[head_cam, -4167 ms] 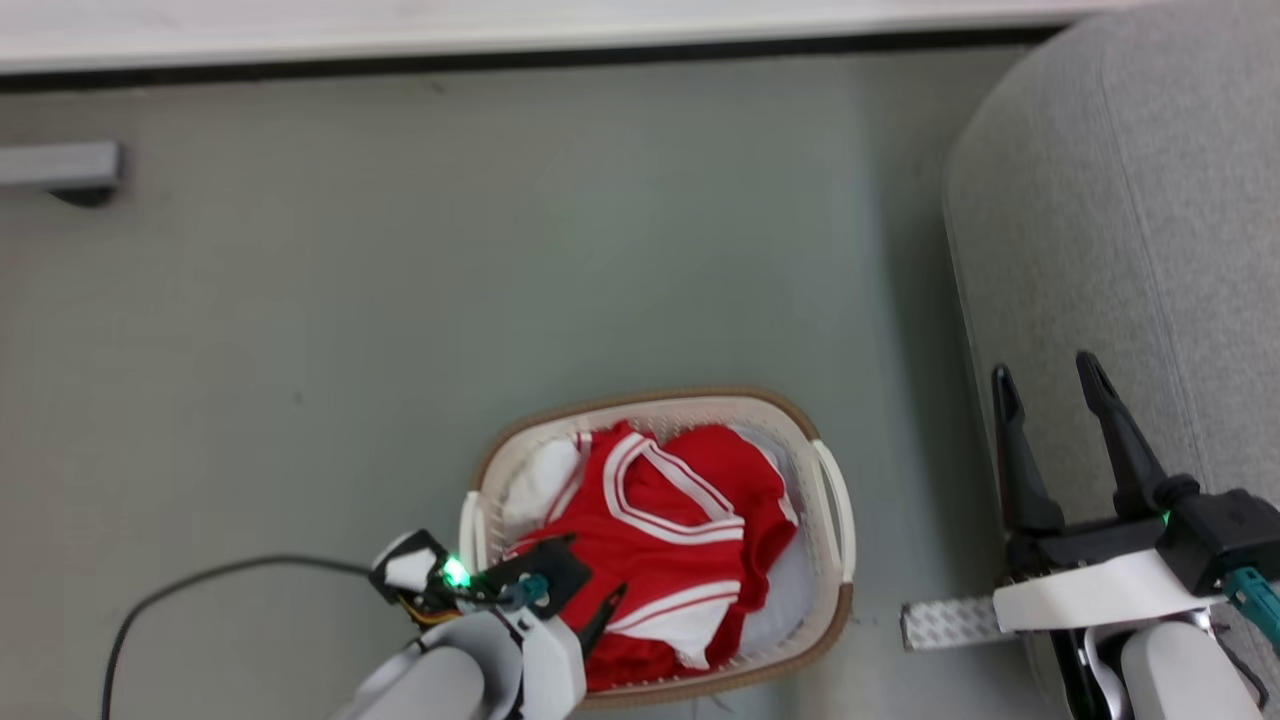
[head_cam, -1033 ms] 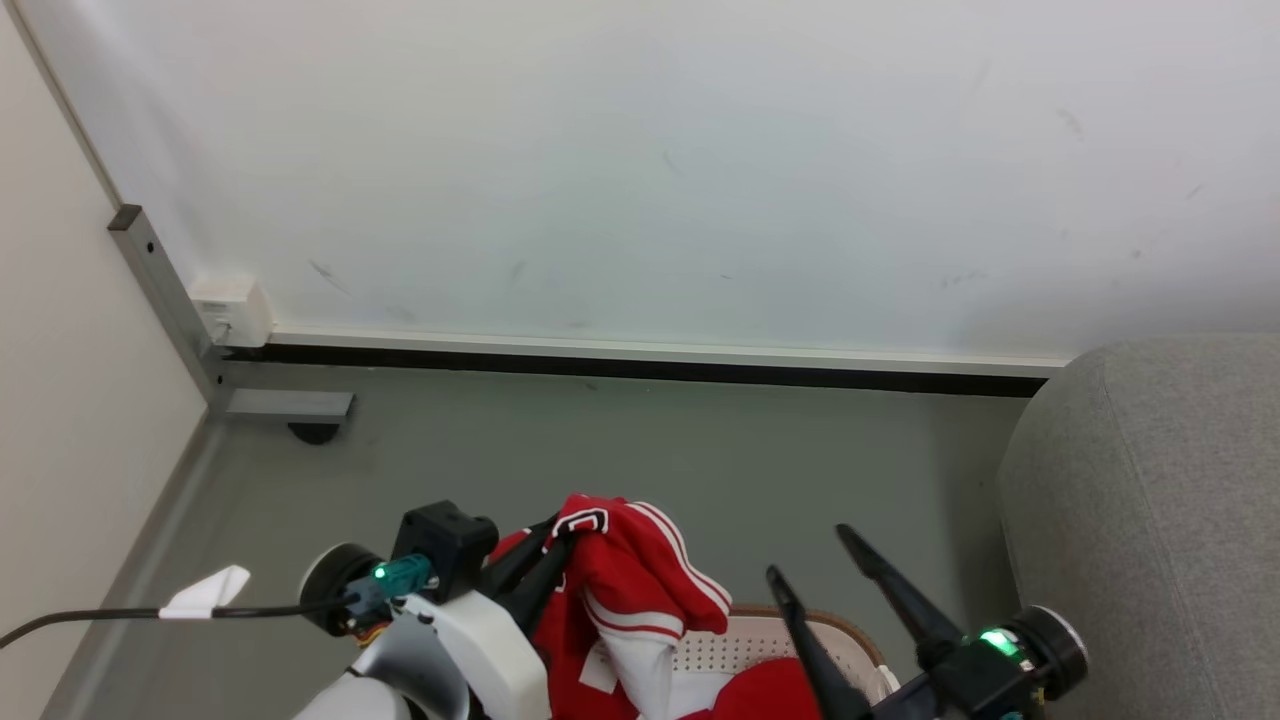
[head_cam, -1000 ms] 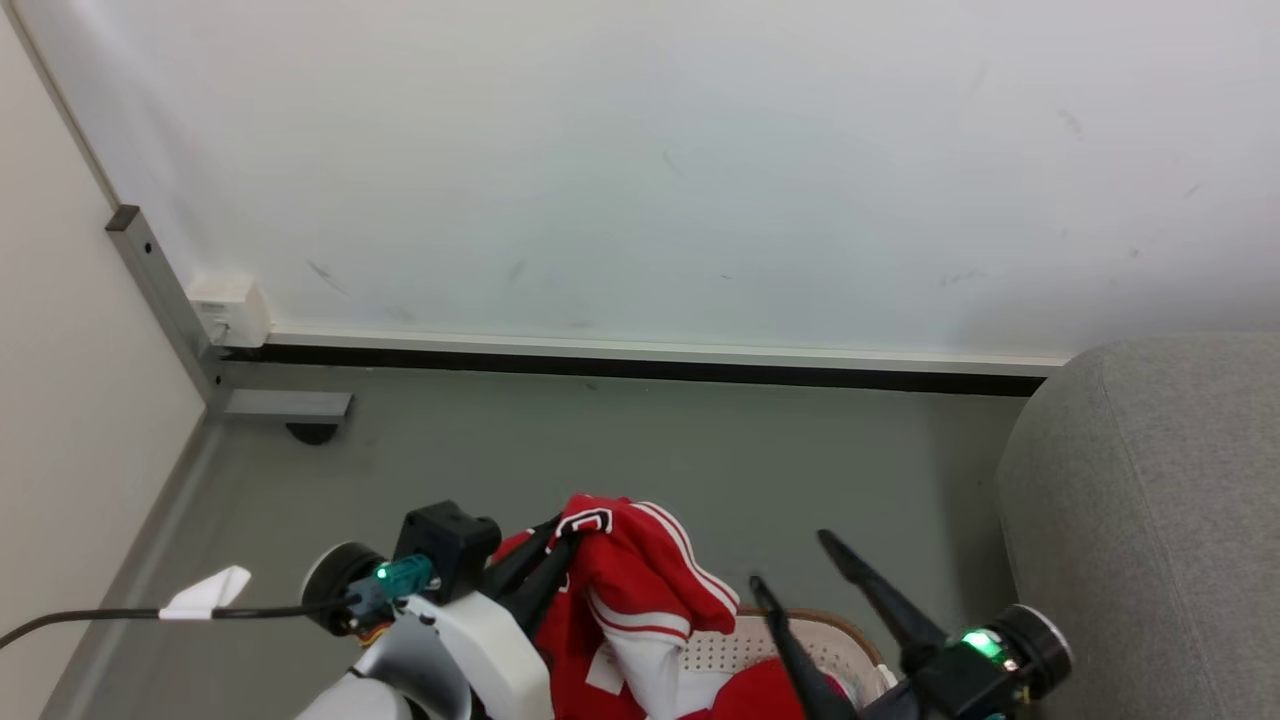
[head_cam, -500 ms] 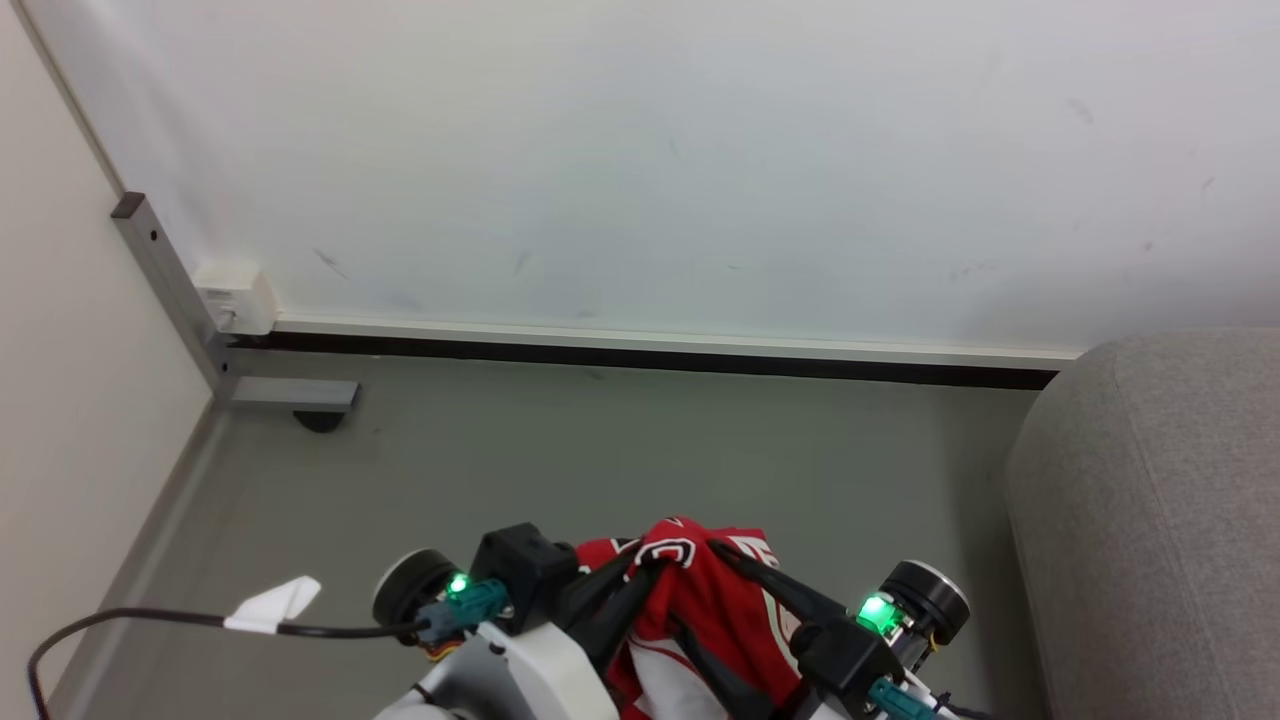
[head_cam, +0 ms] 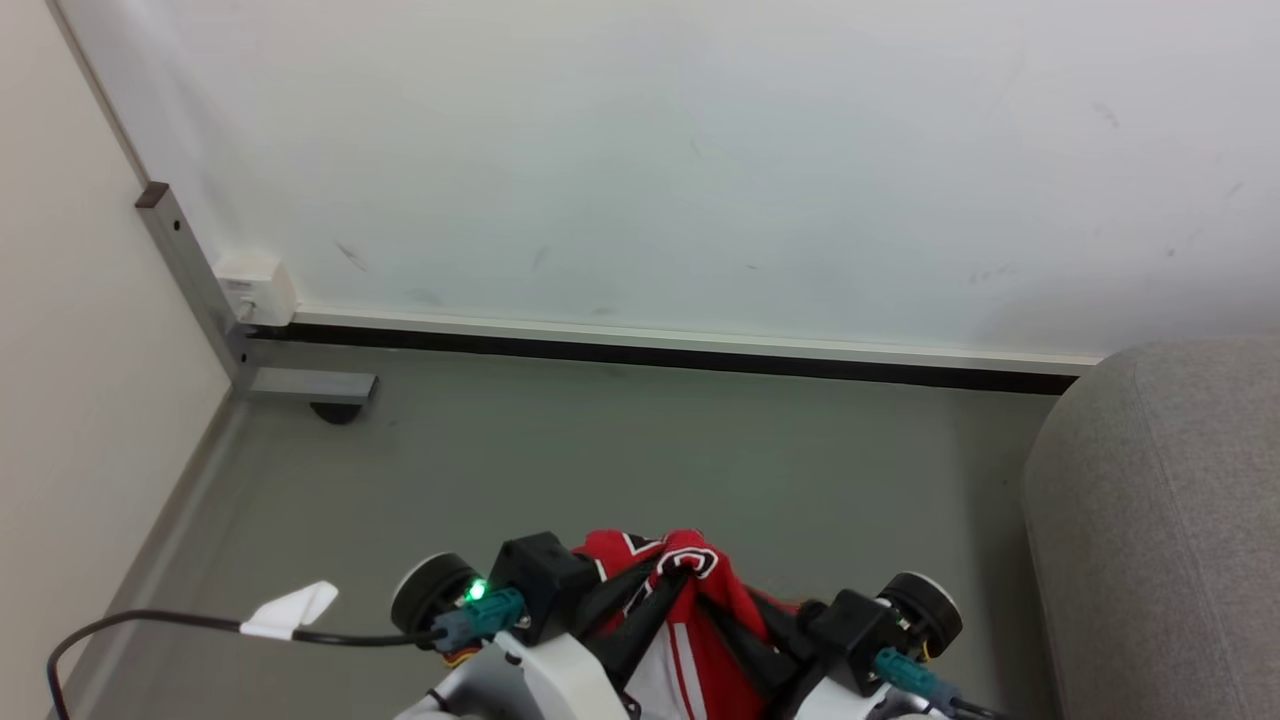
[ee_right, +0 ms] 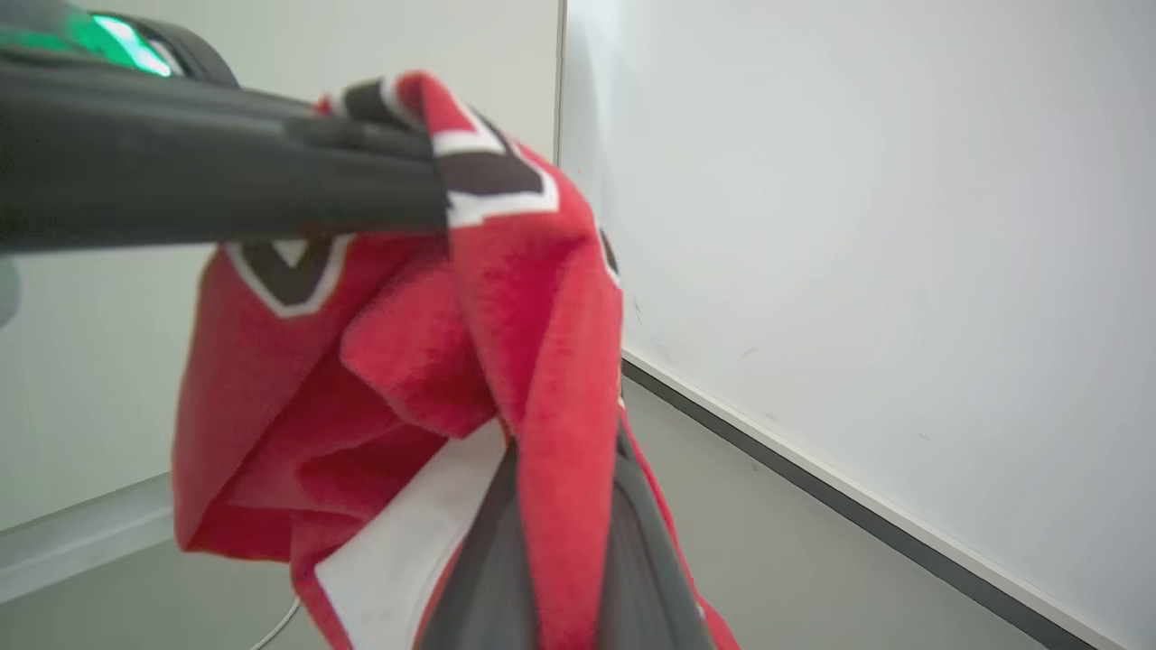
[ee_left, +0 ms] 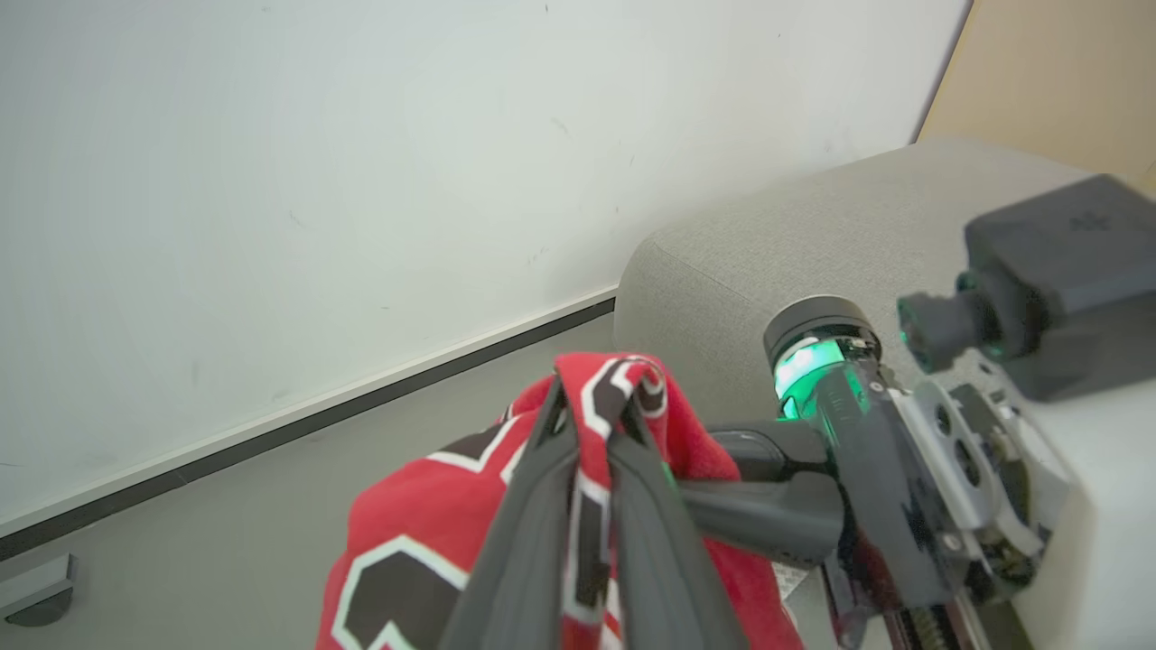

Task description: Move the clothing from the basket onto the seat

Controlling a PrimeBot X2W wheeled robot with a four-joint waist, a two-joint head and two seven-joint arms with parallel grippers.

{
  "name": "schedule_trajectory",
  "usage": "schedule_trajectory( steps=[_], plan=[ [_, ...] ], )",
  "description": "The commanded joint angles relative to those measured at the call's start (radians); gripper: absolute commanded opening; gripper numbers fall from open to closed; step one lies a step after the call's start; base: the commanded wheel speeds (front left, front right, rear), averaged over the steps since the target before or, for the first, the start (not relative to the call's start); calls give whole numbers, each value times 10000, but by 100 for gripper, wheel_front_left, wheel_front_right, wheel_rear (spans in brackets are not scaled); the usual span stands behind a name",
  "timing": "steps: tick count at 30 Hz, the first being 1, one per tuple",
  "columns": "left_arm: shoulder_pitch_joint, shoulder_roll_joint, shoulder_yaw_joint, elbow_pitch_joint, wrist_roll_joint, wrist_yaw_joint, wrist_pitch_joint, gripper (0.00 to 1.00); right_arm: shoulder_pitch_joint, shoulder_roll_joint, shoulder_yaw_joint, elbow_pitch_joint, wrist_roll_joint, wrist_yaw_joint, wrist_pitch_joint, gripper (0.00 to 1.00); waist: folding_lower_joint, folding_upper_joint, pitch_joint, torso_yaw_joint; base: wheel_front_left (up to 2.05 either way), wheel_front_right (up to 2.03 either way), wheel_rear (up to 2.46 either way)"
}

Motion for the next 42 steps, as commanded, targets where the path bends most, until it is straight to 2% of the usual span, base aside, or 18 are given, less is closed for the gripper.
schedule_trajectory(
  steps=[1,2,8,12,21,28,35,42],
  plan=[
    [68,73,67,119,65,69,-112,94,-124,-6,-145,-15,118,-23,4,0,0,-1,15,-23,0,0,0],
    [100,81,87,178,92,103,-165,100,-76,-21,-246,-67,180,-21,4,0,0,-1,25,-40,0,0,0],
    [308,-19,185,568,-59,200,-582,100,275,-250,-1159,-608,257,-23,1,0,0,-1,108,-297,0,0,0],
    [378,-188,144,835,-66,113,-1016,100,364,-452,-1772,-1066,105,-21,1,0,0,-1,183,-663,0,0,0],
    [440,-646,-135,1568,6,-58,-1620,100,727,-1106,-3090,-1892,-349,-23,0,0,0,-1,367,-1940,0,0,0],
    [235,-833,-208,1856,49,-148,-1843,100,1107,-1347,-4193,-2326,-550,-21,1,0,0,-1,716,-2955,0,0,0],
    [-130,-818,-256,1928,183,-262,-1936,100,1435,-1229,-5042,-2758,-723,-21,1,0,0,-1,1417,-3484,0,0,0],
    [-835,-656,-190,1665,521,-457,-2033,100,944,-670,-6253,-2980,-663,-21,1,0,0,-1,2626,-3348,0,0,0]
  ],
)
